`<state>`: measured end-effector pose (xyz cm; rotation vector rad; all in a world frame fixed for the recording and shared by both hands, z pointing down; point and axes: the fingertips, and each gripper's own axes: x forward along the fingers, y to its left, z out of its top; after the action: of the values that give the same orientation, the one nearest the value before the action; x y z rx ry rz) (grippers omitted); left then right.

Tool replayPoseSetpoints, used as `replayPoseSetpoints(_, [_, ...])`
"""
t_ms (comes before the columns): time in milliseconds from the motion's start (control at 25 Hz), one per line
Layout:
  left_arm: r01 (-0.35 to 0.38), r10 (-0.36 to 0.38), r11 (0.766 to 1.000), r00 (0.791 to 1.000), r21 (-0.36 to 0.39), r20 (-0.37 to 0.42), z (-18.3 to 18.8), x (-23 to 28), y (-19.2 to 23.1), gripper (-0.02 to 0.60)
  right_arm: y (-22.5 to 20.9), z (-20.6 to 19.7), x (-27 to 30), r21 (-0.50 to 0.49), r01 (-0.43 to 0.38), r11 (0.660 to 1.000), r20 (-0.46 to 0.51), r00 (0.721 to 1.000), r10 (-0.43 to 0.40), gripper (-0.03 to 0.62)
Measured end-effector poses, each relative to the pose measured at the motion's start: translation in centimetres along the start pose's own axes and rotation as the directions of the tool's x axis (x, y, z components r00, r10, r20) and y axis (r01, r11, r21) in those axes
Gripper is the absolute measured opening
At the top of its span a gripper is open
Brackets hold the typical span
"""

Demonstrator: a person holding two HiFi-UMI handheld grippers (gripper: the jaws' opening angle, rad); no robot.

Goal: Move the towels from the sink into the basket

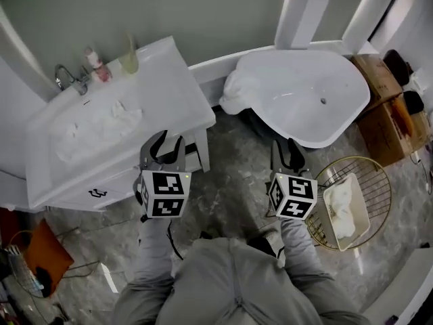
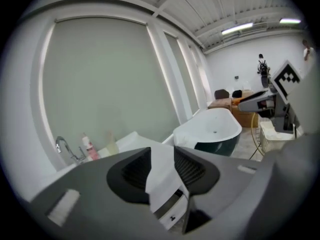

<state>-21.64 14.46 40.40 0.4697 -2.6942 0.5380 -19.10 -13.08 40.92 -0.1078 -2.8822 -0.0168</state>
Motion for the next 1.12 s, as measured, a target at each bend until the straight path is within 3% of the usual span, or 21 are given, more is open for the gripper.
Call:
replayPoseSetpoints(200, [-0.148,0.145,0.987,0.988,-0.06,-0.05,-4.3,-4.1,7.8,0.181,9.6,2.1,3.2,-0.054,-0.162,0.985,0.025,0.986,0.164,0.137])
replayPoseSetpoints(400, [-0.316,0.303,0.941,0.946,-0.121,-0.113,-8.1,-8.5,14.7,0.181,19.1,3.6,6.3,-0.102,-0.344,0.934,0.023,0.937,0.347,0.137])
replayPoseSetpoints(600, [-0.451,0.425,0.88,0.887,-0.148,-0.18,-11.6,-12.4,19.8,0.181,27.8,4.6,8.3,-0.144,-0.492,0.858,0.023,0.866,0.5,0.137])
replayPoseSetpoints(800, [-0.56,0.518,0.812,0.822,-0.165,-0.238,-13.9,-14.9,24.2,0.181,35.3,5.2,10.3,-0.171,-0.619,0.766,0.008,0.777,0.63,0.137])
replayPoseSetpoints(1120, [-0.675,0.601,0.716,0.725,-0.175,-0.337,-16.3,-15.2,30.3,0.181,44.7,6.1,14.3,-0.202,-0.768,0.608,-0.052,0.628,0.776,0.137])
